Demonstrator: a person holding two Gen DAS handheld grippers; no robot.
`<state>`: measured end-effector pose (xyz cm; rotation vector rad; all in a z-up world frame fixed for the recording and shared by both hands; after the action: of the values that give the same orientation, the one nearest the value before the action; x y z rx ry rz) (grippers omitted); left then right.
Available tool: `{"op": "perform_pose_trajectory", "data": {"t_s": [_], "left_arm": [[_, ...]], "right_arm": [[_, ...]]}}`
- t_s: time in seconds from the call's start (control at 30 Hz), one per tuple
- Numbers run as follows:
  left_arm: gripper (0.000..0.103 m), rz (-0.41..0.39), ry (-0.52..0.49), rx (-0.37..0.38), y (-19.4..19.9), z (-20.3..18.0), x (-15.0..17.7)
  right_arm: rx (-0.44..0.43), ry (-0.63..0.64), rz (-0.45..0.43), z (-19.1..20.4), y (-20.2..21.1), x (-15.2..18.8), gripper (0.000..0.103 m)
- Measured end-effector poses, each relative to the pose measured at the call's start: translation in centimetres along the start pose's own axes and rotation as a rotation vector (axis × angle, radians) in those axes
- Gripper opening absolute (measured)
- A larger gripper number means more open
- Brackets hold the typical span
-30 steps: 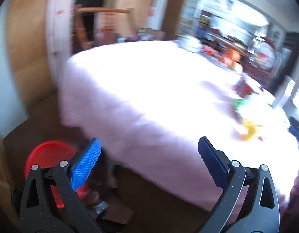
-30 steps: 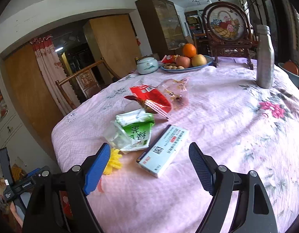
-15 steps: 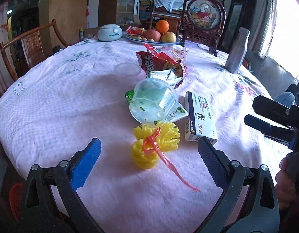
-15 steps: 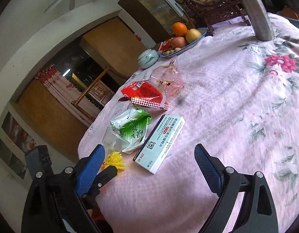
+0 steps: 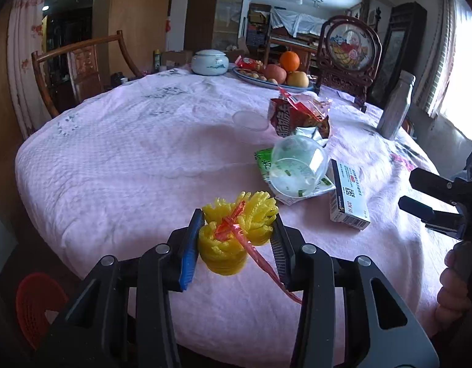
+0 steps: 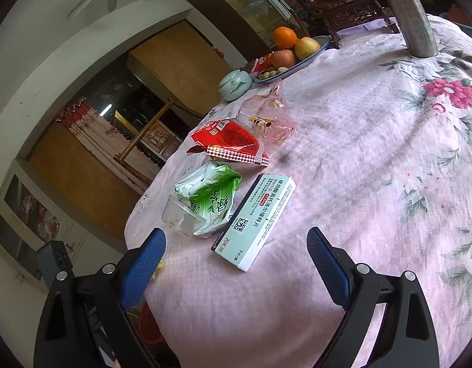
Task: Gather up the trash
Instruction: 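Grasp the yellow flower ornament with red ribbon using the left tool and lift it, then drop the flower ornament into the red basket with the left tool while the right tool grasps the medicine box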
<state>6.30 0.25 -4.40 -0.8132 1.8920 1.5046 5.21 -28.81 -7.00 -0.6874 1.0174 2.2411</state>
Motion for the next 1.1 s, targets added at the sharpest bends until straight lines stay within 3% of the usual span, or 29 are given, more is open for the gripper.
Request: {"op": "perform_pose_trajectory", "data": {"t_s": [0.13, 0.27, 0.4, 0.5, 0.57, 0.6, 0.7, 0.87, 0.9, 0.93, 0.97, 1.0, 1.1], "left_arm": [[0.043, -0.003, 0.067, 0.004, 0.8, 2.5, 0.1], [0.043, 0.002, 0.092, -0.002, 1.1, 3.8, 0.8], [0.043, -0.005, 0.107, -0.017, 1.7, 5.0, 1.4], [0.043, -0.014, 0.130, -0.017, 2.3, 6.1, 1.5], [0.043, -0.022, 0.145, -0.022, 2.6, 7.0, 1.6], [0.043, -0.024, 0.153, -0.024, 2.7, 7.5, 1.6], [0.043, -0.024, 0.183, -0.031, 2.9, 9.0, 1.9], [0.043, -0.021, 0.229, -0.046, 3.0, 11.0, 2.5], [0.043, -0.020, 0.236, -0.048, 3.0, 11.2, 2.6], [0.043, -0.020, 0.240, -0.049, 3.0, 11.4, 2.6], [0.043, -0.022, 0.243, -0.052, 3.2, 11.5, 2.7], [0.043, -0.025, 0.244, -0.058, 3.3, 11.6, 2.7], [0.043, -0.035, 0.243, -0.072, 3.7, 11.8, 2.9]], "right_arm": [[0.108, 0.032, 0.037, 0.4, -1.0, -0.1, 0.092], [0.243, 0.175, 0.071, 2.8, -2.6, 0.0, 0.092], [0.282, 0.308, 0.162, 5.5, -5.6, 0.5, 0.092], [0.349, 0.349, 0.182, 5.9, -6.9, 0.2, 0.091], [0.415, 0.366, 0.173, 5.3, -7.0, -0.1, 0.070], [0.427, 0.365, 0.170, 4.9, -6.8, -0.1, 0.035], [0.412, 0.299, 0.130, 3.2, -4.9, -0.5, 0.001], [0.402, 0.206, 0.085, 0.7, -2.4, -0.7, 0.007], [0.385, 0.200, 0.083, 0.8, -2.4, -0.7, 0.028], [0.380, 0.209, 0.080, 1.2, -2.4, -0.7, 0.064], [0.386, 0.229, 0.064, 1.8, -2.4, -0.7, 0.075], [0.402, 0.263, 0.044, 2.6, -2.3, -0.7, 0.082], [0.459, 0.413, 0.053, 5.6, -3.7, 0.2, 0.083]]}}
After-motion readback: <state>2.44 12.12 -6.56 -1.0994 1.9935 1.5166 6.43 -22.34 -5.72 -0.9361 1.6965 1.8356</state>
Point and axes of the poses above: each gripper's, at about its wrist camera, not at the fingertips, and y roughly against the way its jaws point, z to its left, x to its underside, the point moved 3 cm from there along -y, roughly the way its jaws point, and after that the axes turned 5 degrees about y, right-handed, at the moved point
